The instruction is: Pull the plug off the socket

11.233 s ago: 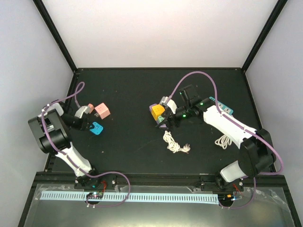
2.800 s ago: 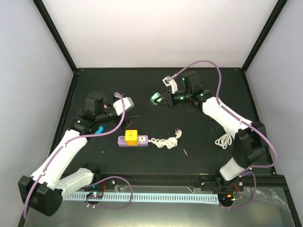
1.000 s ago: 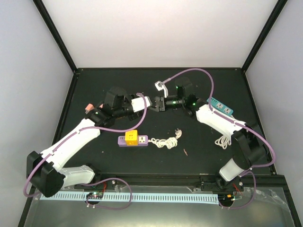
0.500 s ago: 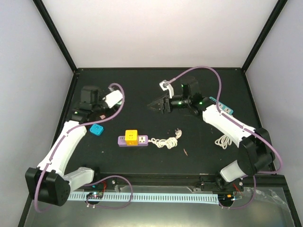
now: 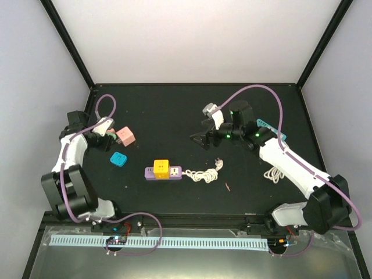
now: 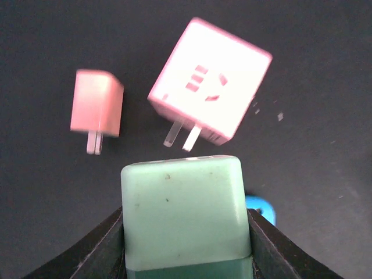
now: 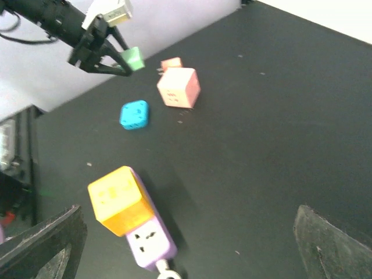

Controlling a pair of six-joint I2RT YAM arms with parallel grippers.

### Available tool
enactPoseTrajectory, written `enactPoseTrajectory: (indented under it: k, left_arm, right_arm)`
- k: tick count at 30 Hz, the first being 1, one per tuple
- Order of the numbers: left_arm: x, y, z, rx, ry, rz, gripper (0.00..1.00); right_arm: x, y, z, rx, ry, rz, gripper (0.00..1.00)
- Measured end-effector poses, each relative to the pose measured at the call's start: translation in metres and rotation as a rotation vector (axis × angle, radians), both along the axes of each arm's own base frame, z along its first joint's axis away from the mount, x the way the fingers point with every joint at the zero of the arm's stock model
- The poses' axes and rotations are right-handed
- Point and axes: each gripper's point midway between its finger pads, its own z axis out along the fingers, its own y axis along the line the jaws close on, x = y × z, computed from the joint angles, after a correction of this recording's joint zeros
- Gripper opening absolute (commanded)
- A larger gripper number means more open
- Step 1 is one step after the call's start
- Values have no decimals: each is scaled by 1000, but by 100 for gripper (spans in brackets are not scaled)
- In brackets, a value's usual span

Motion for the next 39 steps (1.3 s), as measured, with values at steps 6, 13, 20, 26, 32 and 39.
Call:
enactPoseTrajectory:
  k: [6,13,20,26,32,39]
  left_arm:
    - [0,38,-45,11,154,99,25]
    - [-1,69,-75,68,250,154,27]
    - [-5,79,-91,96,297,162,38]
    - [-6,80,-98,97,313,156,55]
    - [-7,80,-100,94,321,153,76]
    - [-9,77,-86,94,300,137,99]
  right_arm:
    - [8,-25,-15,-112,-118,-107,100]
    - [23,-42,-17,-182,-186,-206,100]
    - [25,-42,-20,-175,-168,-201,100]
    - [17,-33,-37,-178,-114,-123,100]
    - [6,-25,-38,-142,-97,-52,100]
    - [-9,-16,-44,-104,-63,45,100]
